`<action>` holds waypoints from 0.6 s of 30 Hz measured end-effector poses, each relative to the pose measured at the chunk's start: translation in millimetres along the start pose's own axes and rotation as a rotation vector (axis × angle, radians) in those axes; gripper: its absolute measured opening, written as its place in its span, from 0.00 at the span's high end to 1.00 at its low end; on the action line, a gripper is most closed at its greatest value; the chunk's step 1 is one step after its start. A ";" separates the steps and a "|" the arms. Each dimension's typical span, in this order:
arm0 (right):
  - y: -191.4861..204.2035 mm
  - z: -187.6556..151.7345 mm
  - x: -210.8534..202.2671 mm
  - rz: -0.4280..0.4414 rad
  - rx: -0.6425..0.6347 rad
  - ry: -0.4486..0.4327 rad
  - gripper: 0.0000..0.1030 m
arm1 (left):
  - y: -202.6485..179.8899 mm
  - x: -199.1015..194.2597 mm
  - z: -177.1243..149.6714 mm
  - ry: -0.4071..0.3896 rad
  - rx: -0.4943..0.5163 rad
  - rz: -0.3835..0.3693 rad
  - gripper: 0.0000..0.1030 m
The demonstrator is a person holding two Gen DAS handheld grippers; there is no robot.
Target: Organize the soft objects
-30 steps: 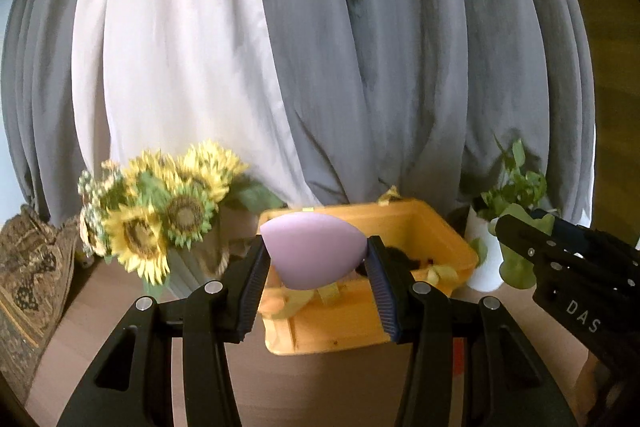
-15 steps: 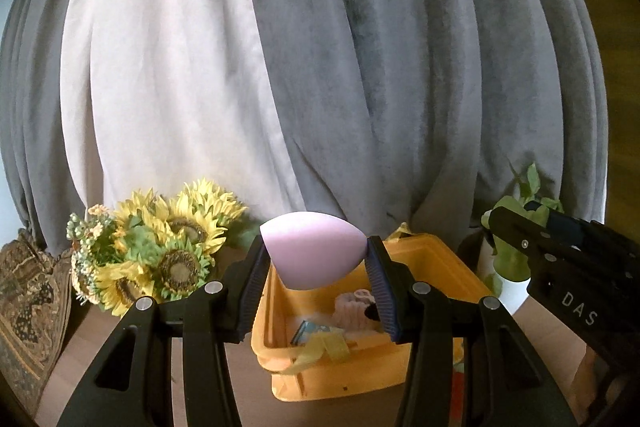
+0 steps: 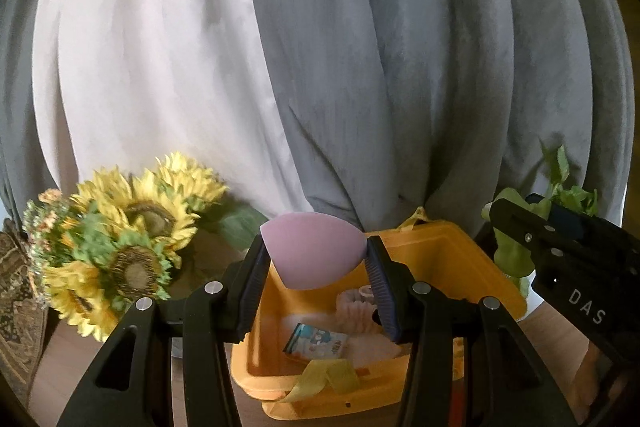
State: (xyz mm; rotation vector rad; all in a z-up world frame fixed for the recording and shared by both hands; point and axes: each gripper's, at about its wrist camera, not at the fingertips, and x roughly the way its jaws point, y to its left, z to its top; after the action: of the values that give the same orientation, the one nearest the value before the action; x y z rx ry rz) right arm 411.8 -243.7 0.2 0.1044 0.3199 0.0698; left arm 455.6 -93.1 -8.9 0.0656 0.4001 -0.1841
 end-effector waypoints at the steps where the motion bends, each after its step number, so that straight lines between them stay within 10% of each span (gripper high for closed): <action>1: -0.2 -0.8 5.0 0.000 0.000 0.006 0.57 | 0.0 4.3 -0.7 0.009 -0.003 -0.004 0.53; 18: -6.5 -28.6 74.9 -0.004 0.004 0.158 0.57 | -1.5 71.3 -27.7 0.152 0.015 -0.018 0.52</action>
State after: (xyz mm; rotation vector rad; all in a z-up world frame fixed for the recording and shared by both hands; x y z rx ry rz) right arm 473.9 -241.1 -50.7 0.1028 0.4776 0.0738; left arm 509.2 -103.6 -62.4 0.0909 0.5513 -0.2006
